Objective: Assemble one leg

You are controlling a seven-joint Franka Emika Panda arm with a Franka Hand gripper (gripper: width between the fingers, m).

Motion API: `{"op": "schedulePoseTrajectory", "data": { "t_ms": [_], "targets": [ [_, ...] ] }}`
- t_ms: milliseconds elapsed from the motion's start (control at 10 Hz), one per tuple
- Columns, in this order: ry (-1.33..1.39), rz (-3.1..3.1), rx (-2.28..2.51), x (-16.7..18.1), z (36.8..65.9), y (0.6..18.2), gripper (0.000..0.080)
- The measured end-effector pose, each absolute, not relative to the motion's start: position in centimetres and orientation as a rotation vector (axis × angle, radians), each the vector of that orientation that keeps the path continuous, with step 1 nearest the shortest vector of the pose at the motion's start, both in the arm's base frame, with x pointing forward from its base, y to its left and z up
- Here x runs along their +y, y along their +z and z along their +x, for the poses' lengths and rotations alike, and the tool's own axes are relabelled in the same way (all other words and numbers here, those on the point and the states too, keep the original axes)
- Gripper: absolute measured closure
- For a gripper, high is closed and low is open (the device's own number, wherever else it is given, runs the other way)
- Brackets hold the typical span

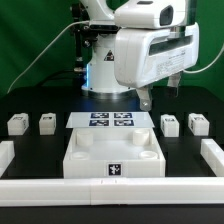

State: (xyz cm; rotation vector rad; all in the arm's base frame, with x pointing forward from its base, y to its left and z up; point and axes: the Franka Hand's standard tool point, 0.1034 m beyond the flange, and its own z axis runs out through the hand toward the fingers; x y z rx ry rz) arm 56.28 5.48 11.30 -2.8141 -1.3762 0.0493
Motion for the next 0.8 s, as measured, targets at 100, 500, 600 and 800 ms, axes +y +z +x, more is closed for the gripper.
{"op": "schedulePoseTrajectory", "data": {
  "t_ms": [100,500,600,800],
  "targets": [
    [0.060,-2.795,-1.408,5.3,55.6,11.0,0.0150],
    [0.096,-2.626,-1.674,4.2,52.1,9.8,0.0150],
    [0.111,-2.610,-1.686,3.7,51.6,9.4,0.0150],
    [0.108,-2.614,-1.682,3.8,51.7,9.5,0.0150]
  ]
}}
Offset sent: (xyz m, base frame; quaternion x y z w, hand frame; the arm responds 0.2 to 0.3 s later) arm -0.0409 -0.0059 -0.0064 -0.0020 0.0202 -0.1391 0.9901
